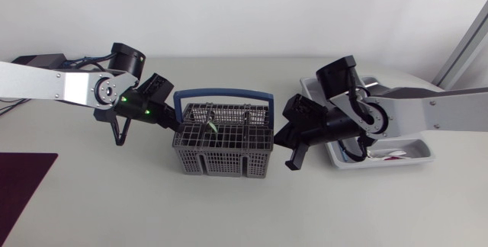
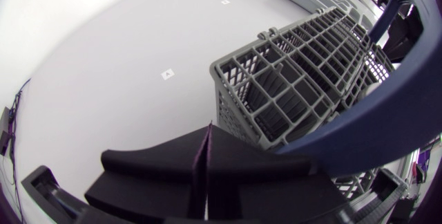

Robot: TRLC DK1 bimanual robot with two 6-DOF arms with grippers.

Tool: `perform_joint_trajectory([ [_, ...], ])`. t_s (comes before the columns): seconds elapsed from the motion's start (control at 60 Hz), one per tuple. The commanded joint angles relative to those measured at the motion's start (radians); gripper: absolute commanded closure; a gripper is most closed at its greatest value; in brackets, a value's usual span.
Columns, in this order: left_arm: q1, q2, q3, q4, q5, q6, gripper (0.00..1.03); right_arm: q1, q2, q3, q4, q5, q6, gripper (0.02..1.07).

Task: Unload the cutlery basket into the drawer organizer.

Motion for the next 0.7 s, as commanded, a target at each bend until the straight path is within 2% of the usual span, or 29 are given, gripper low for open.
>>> perform_joint_trajectory([
  [0.0,0.013,0.02,0.025,0.004,0.023,-0.002,1.0,0.026,-0.016,-0.013,0.018,0.008,0.03,1.02],
  [0.3,0.101,-0.141,-0.062,-0.004,0.021,0.017,1.0,0.001,-0.073,-0.064,0.076,0.129,0.041,1.01],
  [0.35,0.113,-0.172,-0.073,-0.017,0.023,0.018,1.0,-0.005,-0.086,-0.073,0.076,0.135,0.041,0.97],
  [0.4,0.122,-0.223,-0.093,-0.031,0.023,0.018,1.0,-0.005,-0.103,-0.088,0.087,0.155,0.044,0.87],
  [0.467,0.125,-0.286,-0.121,-0.043,0.023,0.015,0.99,-0.005,-0.135,-0.108,0.088,0.166,0.046,0.63],
  [0.5,0.124,-0.312,-0.133,-0.047,0.023,0.012,0.94,-0.005,-0.154,-0.117,0.088,0.169,0.053,0.46],
  [0.583,0.115,-0.393,-0.162,-0.082,0.023,-0.005,0.73,0.001,-0.184,-0.136,0.082,0.178,0.061,0.05],
  [0.633,0.101,-0.428,-0.171,-0.1,0.023,-0.017,0.61,0.003,-0.2,-0.14,0.075,0.178,0.064,0.06],
  [0.683,0.075,-0.461,-0.177,-0.125,0.021,-0.035,0.44,0.003,-0.214,-0.146,0.064,0.181,0.069,0.06],
])
